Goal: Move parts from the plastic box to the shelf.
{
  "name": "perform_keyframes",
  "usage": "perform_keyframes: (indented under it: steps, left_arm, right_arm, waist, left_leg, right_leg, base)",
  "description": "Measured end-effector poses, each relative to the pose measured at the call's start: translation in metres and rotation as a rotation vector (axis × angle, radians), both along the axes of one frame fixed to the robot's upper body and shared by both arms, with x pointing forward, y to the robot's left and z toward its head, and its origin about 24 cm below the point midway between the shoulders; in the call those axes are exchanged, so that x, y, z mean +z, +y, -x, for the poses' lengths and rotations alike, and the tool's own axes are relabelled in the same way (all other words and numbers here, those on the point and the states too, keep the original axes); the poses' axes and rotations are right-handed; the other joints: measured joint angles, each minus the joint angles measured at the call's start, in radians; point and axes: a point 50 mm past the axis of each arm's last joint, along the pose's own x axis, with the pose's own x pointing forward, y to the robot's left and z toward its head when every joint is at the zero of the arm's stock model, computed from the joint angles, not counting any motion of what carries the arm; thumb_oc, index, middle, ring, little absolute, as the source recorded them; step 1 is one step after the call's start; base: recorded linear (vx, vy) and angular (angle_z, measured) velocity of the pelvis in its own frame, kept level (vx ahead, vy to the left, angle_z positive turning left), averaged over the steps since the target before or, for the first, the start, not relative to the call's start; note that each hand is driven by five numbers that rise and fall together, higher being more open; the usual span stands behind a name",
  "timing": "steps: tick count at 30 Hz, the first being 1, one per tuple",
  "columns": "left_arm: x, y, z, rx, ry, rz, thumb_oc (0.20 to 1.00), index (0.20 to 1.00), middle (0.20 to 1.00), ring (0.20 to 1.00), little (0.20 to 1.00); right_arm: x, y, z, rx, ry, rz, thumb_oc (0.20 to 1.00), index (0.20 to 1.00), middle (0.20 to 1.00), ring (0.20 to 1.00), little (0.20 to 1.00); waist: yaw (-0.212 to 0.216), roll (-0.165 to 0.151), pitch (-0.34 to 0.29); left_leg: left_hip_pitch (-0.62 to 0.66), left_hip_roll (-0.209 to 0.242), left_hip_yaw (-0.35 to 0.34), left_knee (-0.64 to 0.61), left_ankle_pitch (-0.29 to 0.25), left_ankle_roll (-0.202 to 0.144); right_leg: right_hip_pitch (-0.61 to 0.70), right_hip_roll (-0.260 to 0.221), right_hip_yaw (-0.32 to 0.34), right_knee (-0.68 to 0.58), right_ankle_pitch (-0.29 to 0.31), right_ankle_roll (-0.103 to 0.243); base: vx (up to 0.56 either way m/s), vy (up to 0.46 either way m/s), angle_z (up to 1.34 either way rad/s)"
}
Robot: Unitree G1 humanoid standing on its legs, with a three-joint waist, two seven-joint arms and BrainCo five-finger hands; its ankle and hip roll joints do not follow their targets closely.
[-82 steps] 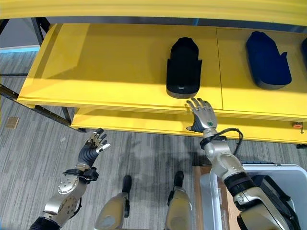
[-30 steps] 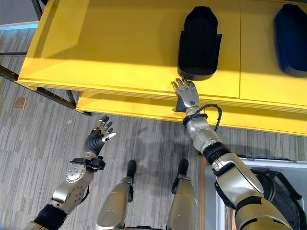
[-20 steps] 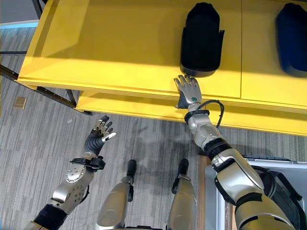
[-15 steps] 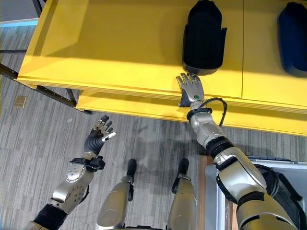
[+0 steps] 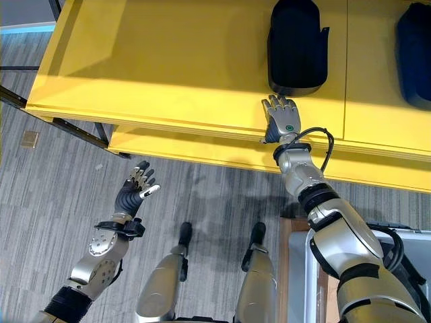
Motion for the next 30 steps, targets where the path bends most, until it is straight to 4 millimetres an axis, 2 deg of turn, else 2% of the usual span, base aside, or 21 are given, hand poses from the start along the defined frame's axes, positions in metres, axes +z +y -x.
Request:
perform_keyframes:
  steps: [20, 24, 30]
  left_arm:
    - [0.002, 0.005, 0.000, 0.009, -0.006, 0.001, 1.000, 1.000, 1.000, 1.000, 1.000]
    - [0.004, 0.005, -0.002, 0.014, -0.014, 0.007, 1.000, 1.000, 1.000, 1.000, 1.000]
    - [0.007, 0.008, -0.004, 0.035, -0.027, 0.019, 1.000, 1.000, 1.000, 1.000, 1.000]
  right_arm:
    - [0.017, 0.006, -0.006, 0.022, -0.026, -0.028, 1.000, 1.000, 1.000, 1.000, 1.000]
    - [0.021, 0.008, 0.000, 0.048, -0.051, -0.057, 1.000, 1.000, 1.000, 1.000, 1.000]
    - [0.017, 0.016, 0.025, 0.151, -0.093, -0.191, 1.000, 1.000, 1.000, 1.000, 1.000]
  waist:
    - [-0.006, -0.002, 0.024]
    - [-0.011, 0.000, 0.034]
    - [-0.012, -0.001, 0.034]
  left_leg:
    - [-0.026, -0.001, 0.000, 0.024, 0.001, -0.001]
    - [-0.026, 0.001, 0.001, 0.025, 0.001, -0.002]
    - [-0.009, 0.005, 0.000, 0.030, -0.004, -0.006]
  right_leg:
    - [-0.018, 0.001, 0.005, 0.002, 0.009, 0.002]
    - [-0.018, 0.003, 0.005, 0.001, 0.013, -0.004]
    - [0.005, 0.008, 0.002, -0.003, 0.012, -0.005]
  base:
    - [0.00, 0.000, 0.00]
    - [0.00, 0.000, 0.00]
    - [0.00, 0.000, 0.00]
